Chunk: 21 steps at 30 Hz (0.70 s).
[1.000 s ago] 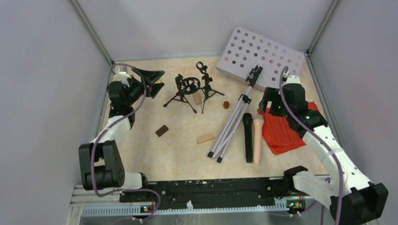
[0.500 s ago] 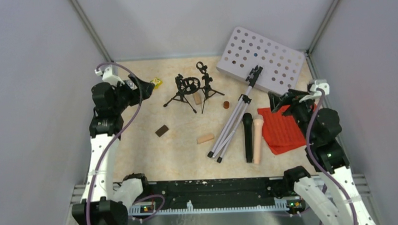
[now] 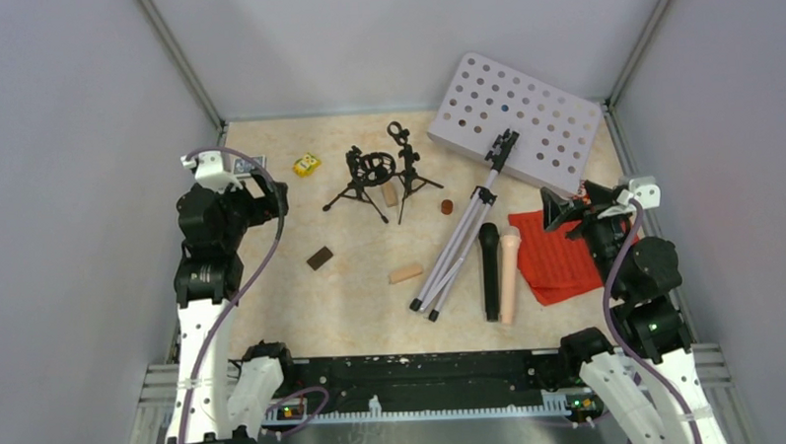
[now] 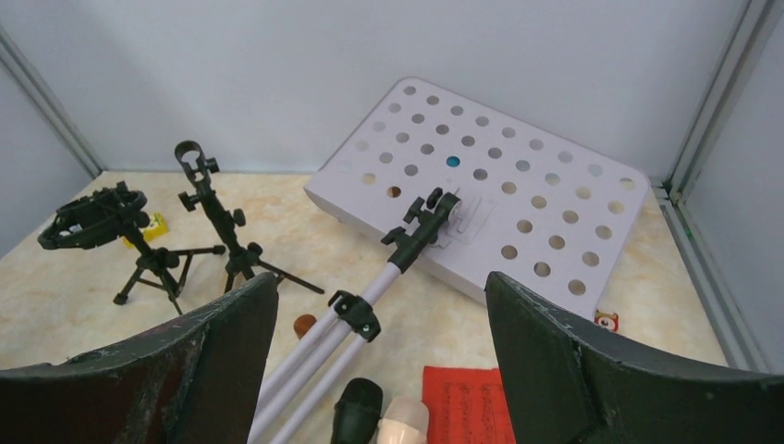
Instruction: Pack up the instrument practice props
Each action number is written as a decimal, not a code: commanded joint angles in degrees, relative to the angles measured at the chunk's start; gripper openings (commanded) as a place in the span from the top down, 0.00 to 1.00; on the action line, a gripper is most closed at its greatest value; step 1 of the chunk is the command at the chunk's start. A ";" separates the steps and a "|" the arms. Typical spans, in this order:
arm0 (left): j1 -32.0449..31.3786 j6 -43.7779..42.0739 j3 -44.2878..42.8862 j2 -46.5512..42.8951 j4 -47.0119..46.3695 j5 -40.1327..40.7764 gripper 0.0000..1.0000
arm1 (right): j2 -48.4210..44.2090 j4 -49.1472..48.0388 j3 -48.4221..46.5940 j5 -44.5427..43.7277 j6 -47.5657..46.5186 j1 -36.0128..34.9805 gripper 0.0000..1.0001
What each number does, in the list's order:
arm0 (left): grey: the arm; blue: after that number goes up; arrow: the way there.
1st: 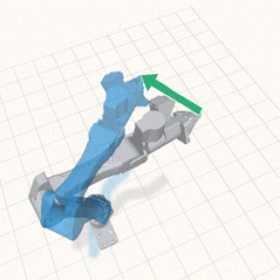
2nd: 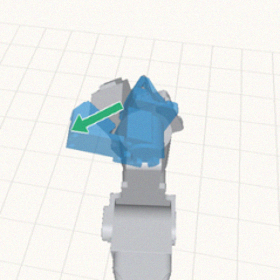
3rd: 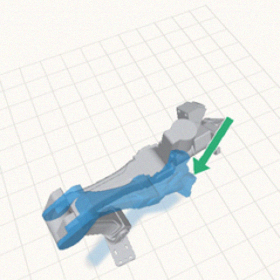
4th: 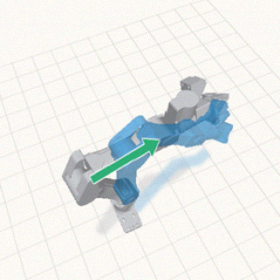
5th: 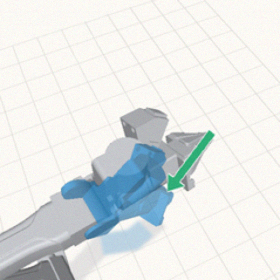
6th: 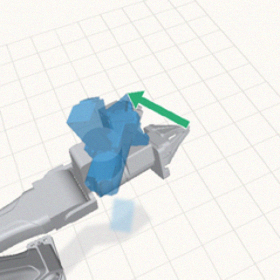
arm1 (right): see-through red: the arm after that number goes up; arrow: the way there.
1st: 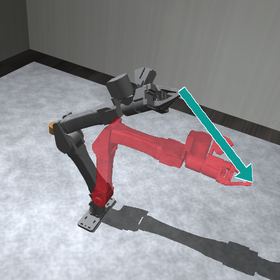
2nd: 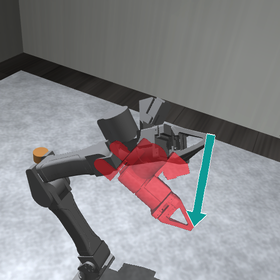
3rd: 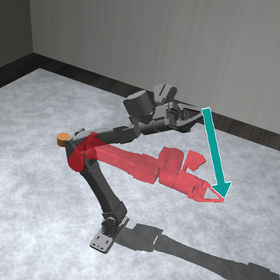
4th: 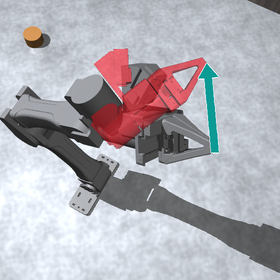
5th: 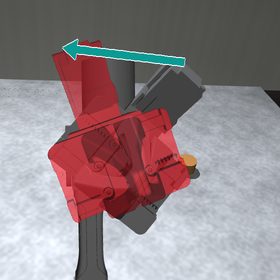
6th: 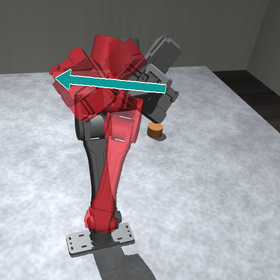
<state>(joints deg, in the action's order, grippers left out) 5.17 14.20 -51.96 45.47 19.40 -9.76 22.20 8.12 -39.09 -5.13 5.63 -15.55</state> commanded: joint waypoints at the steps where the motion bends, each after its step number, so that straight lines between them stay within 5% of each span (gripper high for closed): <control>1: -0.01 -2.39 1.91 -0.73 -0.74 2.13 0.01 | -1.37 4.01 -2.09 -1.90 1.52 0.27 0.18; 21: -1.98 1.25 5.77 2.41 -4.05 -0.31 0.01 | -2.71 12.52 -0.05 -3.91 5.65 0.32 0.19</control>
<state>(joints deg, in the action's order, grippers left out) 3.36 14.28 -46.65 47.51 18.76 -10.02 19.92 20.60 -39.07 -8.97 10.55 -15.55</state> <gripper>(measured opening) 0.987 0.815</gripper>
